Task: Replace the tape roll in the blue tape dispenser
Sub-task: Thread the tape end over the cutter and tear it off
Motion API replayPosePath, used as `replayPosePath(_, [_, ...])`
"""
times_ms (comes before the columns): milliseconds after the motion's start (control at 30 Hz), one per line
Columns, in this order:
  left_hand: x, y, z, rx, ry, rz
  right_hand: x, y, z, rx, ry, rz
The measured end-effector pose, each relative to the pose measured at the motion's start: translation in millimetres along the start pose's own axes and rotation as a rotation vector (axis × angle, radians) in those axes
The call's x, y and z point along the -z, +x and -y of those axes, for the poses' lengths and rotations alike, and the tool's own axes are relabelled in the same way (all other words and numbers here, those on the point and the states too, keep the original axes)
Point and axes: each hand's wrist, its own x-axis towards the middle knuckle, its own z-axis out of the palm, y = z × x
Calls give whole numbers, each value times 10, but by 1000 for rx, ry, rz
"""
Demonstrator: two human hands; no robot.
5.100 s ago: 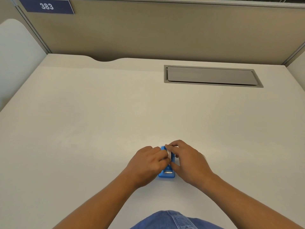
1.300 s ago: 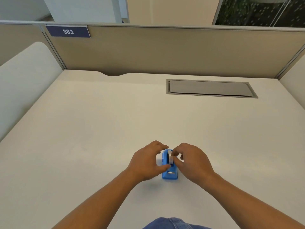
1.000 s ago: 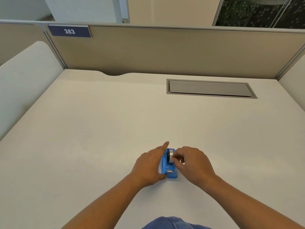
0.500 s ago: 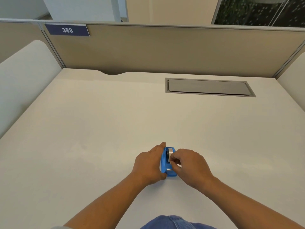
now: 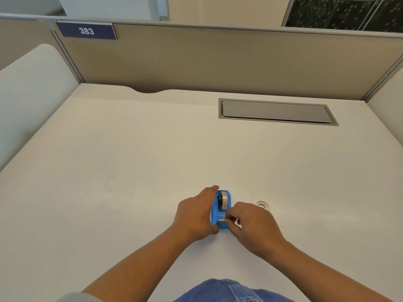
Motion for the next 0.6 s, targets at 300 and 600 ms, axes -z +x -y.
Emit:
replayPosePath(300, [-19, 2, -5, -15, 13, -22, -92, -96, 6, 98, -13, -32])
replayPosePath(600, [-31, -1, 2, -3, 5, -20, -117, -158, 10, 145, -100, -90])
